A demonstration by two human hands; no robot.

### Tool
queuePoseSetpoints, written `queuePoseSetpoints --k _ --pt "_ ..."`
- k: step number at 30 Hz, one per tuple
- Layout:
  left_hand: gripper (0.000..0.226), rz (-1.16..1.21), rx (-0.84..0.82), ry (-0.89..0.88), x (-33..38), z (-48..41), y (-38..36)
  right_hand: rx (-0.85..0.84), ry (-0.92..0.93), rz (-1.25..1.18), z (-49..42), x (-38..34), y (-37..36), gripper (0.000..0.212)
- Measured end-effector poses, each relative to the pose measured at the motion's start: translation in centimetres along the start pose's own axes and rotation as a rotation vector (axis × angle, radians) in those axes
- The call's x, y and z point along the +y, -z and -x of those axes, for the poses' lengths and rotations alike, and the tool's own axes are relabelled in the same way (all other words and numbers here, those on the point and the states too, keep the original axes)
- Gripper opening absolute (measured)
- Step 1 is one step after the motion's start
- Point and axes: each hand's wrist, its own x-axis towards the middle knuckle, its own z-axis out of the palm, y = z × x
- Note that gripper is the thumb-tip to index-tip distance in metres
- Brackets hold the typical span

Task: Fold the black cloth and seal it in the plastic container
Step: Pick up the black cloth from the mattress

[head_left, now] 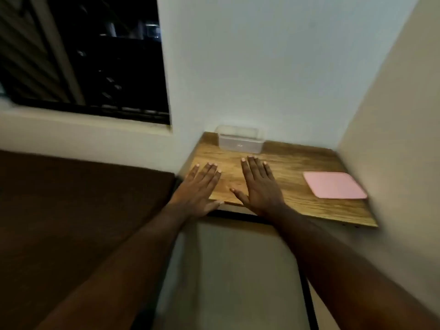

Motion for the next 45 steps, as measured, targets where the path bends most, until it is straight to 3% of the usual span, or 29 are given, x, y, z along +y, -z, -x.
queuePoseSetpoints --k 6,10,14,18,31,45 --pt "0.085 -0.057 -0.057 0.243 -2.3 10.7 0.1 -0.075 0.203 -0.057 0.5 -9.2 -1.3 0.087" --pt "0.086 -0.092 -0.136 0.438 -4.3 17.5 2.4 -0.049 0.355 -0.112 -0.2 -15.7 -0.2 0.086" --pt "0.086 -0.154 -0.09 0.625 -5.2 23.2 4.8 -0.001 0.484 -0.195 0.8 -20.7 1.3 0.085" --pt "0.087 -0.2 -0.138 0.713 -3.6 27.1 7.3 0.0 0.576 -0.249 2.7 -24.2 2.2 0.084" --pt "0.087 -0.179 -0.213 1.055 8.4 45.5 8.8 -0.123 0.913 -0.292 14.4 -36.4 3.1 0.084" --pt "0.087 -0.184 -0.254 1.417 24.1 76.9 14.9 -0.276 1.264 -0.411 41.7 -57.3 7.6 0.081"
